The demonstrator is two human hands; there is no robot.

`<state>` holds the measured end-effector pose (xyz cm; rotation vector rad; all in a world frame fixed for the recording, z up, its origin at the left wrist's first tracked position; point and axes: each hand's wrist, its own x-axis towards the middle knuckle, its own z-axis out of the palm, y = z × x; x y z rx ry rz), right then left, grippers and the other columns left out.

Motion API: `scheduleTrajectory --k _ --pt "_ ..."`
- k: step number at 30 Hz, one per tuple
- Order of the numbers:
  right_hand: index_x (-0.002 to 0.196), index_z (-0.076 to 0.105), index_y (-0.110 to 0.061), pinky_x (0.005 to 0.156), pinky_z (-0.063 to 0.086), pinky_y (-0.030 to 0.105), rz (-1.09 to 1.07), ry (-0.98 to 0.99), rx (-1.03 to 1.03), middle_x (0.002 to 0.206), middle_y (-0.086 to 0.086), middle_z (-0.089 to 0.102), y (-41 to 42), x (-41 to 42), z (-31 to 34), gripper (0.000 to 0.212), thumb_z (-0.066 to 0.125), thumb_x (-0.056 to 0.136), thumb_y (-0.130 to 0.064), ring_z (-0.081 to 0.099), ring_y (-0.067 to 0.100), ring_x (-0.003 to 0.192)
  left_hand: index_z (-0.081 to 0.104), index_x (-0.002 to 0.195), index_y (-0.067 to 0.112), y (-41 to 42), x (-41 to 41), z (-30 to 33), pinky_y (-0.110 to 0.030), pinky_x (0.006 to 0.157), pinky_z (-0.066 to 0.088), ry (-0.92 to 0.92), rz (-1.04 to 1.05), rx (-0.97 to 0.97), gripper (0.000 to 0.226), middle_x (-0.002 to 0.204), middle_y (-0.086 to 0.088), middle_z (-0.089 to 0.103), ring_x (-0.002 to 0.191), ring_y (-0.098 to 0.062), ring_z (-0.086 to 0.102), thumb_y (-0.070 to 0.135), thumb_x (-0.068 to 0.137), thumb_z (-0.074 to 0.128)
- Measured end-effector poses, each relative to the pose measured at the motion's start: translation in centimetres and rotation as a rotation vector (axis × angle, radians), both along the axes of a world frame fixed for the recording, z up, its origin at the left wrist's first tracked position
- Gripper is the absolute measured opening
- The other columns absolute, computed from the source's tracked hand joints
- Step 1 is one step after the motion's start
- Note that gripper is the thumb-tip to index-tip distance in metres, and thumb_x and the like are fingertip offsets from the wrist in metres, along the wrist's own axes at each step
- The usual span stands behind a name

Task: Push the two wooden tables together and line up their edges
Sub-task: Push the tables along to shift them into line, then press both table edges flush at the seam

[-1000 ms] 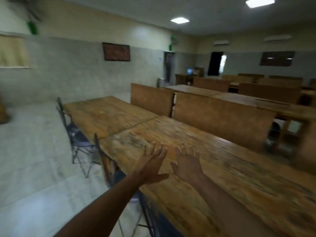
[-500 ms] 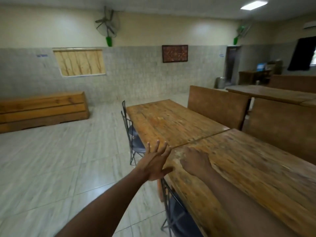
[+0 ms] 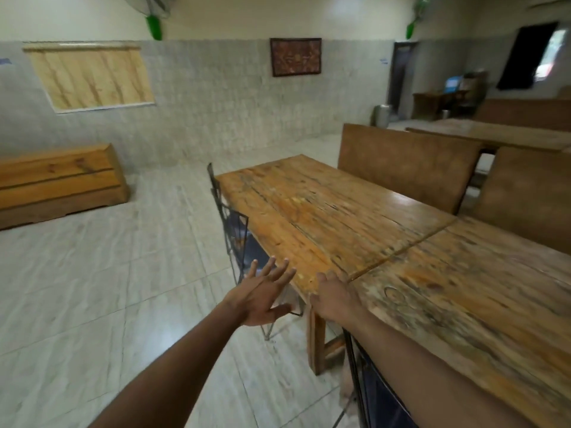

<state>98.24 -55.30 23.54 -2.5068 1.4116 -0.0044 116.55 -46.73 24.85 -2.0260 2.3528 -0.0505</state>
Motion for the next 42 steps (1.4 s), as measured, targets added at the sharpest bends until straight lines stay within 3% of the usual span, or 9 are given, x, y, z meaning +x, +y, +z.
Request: scheduleTrajectory --k 6,10,16,22,30,37,42 --pt "0.157 0.016 -0.008 0.115 0.032 0.047 -0.100 -0.053 0.056 0.164 0.015 0.016 -3.5 5.8 -3.9 0.071 0.044 0.102 -0.044 0.020 0.037 0.149 -0.005 0.158 0.018 -9.7 5.7 -1.8 -0.062 0.119 -0.002 -0.016 -0.135 0.130 0.109 0.168 -0.010 -0.011 0.152 -0.035 -0.011 0.070 0.085 0.057" --pt "0.158 0.009 -0.007 0.114 0.034 0.044 -0.291 -0.074 0.155 0.167 0.014 0.005 -8.1 8.5 -8.2 0.076 0.045 0.102 -0.044 0.019 0.037 0.150 -0.007 0.158 0.017 -17.2 6.2 -5.8 -0.063 0.119 -0.001 -0.074 -0.333 0.224 0.111 0.168 -0.010 -0.012 0.152 -0.037 -0.013 0.068 0.085 0.060" --pt "0.157 0.009 -0.003 0.117 0.031 0.044 -0.551 -0.141 0.220 0.167 0.014 0.002 -13.6 9.9 -14.8 0.076 0.047 0.101 -0.040 0.012 0.034 0.152 -0.006 0.157 0.013 -24.5 6.6 -11.1 -0.067 0.119 0.002 -0.157 -0.470 0.349 0.115 0.167 -0.013 -0.013 0.152 -0.040 -0.010 0.064 0.083 0.066" --pt "0.158 0.007 -0.006 0.125 0.007 0.046 -0.807 -0.206 0.209 0.168 0.010 0.000 -16.2 10.8 -19.9 0.064 0.032 0.106 -0.034 -0.003 0.031 0.154 -0.008 0.156 0.009 -30.7 7.7 -17.0 -0.071 0.117 0.001 -0.185 -0.667 0.500 0.123 0.166 -0.019 -0.014 0.150 -0.046 -0.011 0.064 0.078 0.071" --pt "0.159 0.014 -0.013 0.124 -0.004 0.048 -0.948 -0.105 0.002 0.169 0.006 0.003 -18.7 8.4 -24.5 0.057 0.026 0.107 -0.032 -0.005 0.029 0.155 -0.024 0.152 0.008 -35.9 6.2 -24.7 -0.073 0.114 -0.006 -0.134 -0.789 0.465 0.151 0.157 -0.024 -0.035 0.141 -0.053 -0.030 0.072 0.061 0.079" --pt "0.157 0.026 -0.015 0.123 0.007 0.055 -0.966 -0.043 -0.114 0.167 0.009 0.017 -18.7 9.0 -26.1 0.055 0.025 0.105 -0.031 0.005 0.032 0.154 -0.029 0.149 0.009 -35.9 6.5 -27.6 -0.080 0.108 -0.006 -0.057 -0.803 0.345 0.158 0.156 -0.025 -0.038 0.137 -0.054 -0.036 0.071 0.055 0.082" --pt "0.158 0.023 -0.021 0.123 0.005 0.057 -0.939 -0.029 -0.139 0.167 0.007 0.014 -18.6 9.0 -26.7 0.053 0.026 0.106 -0.032 0.003 0.034 0.154 -0.031 0.149 0.012 -37.0 5.9 -27.5 -0.082 0.105 -0.011 -0.078 -0.818 0.374 0.161 0.154 -0.024 -0.040 0.135 -0.055 -0.039 0.065 0.051 0.086"
